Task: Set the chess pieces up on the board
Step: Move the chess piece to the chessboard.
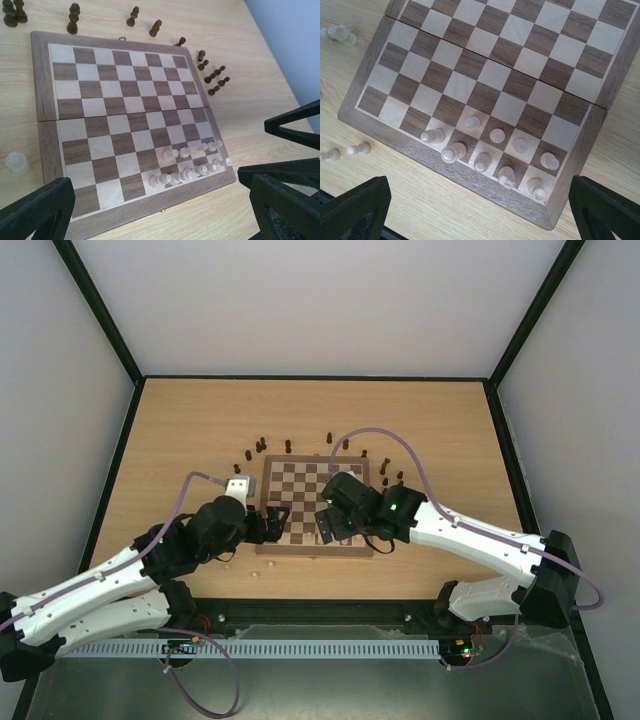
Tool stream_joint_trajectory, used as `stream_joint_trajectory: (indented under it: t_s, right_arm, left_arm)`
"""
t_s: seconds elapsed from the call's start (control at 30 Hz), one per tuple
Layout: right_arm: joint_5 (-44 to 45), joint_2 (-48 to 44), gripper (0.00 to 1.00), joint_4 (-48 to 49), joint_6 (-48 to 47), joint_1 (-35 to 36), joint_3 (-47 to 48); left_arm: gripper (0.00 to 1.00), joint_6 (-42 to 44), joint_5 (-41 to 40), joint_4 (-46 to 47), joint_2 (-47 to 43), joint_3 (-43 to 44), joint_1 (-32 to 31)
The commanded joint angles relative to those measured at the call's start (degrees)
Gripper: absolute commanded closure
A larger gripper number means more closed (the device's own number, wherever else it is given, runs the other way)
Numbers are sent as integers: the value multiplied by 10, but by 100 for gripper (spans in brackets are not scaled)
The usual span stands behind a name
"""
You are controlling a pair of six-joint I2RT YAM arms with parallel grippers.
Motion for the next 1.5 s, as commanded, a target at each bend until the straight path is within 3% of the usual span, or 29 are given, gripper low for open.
stream_joint_trajectory:
  t_s: [0.0, 0.63, 0.93, 1.17, 1.3, 1.47]
  right_arm:
    - [22, 3, 1, -28, 12, -2, 12]
    - [58, -12, 1, -24, 26, -15, 13]
    - [55, -39, 1, -13, 83, -15, -10]
    - [75, -33, 1, -11, 67, -19, 0]
    - [106, -30, 1, -21, 63, -62, 11]
    - [64, -61, 1, 5, 39, -134, -18]
  left_arm:
    - [1, 8, -28, 0, -21, -6, -1]
    - [1, 2, -66, -37, -65, 10, 0]
    - [1, 8, -55, -25, -66, -8, -1]
    - [1, 35, -55, -8, -40, 11, 1]
    - [1, 42, -52, -5, -29, 12, 3]
    - [1, 46, -41, 2, -19, 8, 7]
